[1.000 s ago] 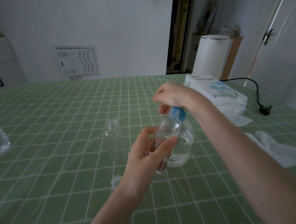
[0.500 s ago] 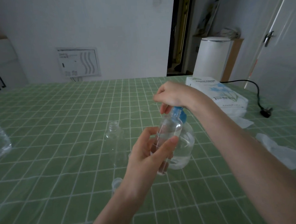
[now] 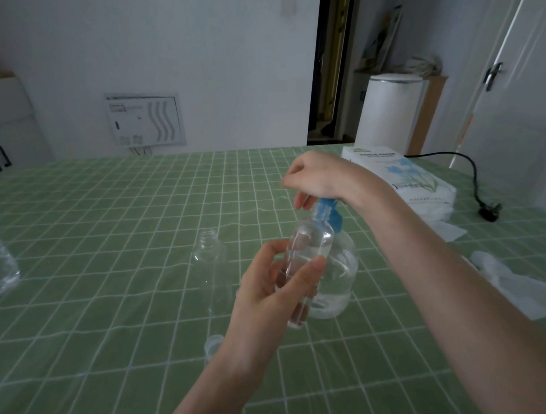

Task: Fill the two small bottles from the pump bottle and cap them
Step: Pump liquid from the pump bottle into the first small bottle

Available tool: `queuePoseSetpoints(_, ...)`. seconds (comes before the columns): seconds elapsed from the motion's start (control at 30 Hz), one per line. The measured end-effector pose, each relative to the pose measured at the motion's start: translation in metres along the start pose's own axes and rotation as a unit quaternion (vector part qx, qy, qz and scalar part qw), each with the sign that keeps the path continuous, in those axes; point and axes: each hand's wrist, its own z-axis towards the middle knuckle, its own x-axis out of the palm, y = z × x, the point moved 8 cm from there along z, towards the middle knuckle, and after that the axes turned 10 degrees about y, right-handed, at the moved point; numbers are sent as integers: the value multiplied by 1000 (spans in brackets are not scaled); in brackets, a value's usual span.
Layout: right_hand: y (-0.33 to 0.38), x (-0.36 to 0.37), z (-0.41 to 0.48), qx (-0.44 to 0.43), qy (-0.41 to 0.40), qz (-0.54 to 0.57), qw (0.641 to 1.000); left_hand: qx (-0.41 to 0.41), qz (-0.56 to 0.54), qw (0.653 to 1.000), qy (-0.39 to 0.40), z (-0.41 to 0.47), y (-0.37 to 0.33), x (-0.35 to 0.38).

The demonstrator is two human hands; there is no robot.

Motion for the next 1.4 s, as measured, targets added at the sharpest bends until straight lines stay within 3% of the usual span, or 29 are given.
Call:
queuePoseSetpoints(0.4, -8, 15, 3, 21, 35, 8, 999, -9, 0, 1000, -6, -1, 7, 1)
queuePoseSetpoints(0.67, -2, 2, 0, 1, -1, 13, 1000, -1, -11, 1000, 0, 1, 2, 4)
queuePoseSetpoints(1.4, -2, 6, -2, 19, 17, -20, 999, -3, -8, 1000, 1, 0, 5, 2)
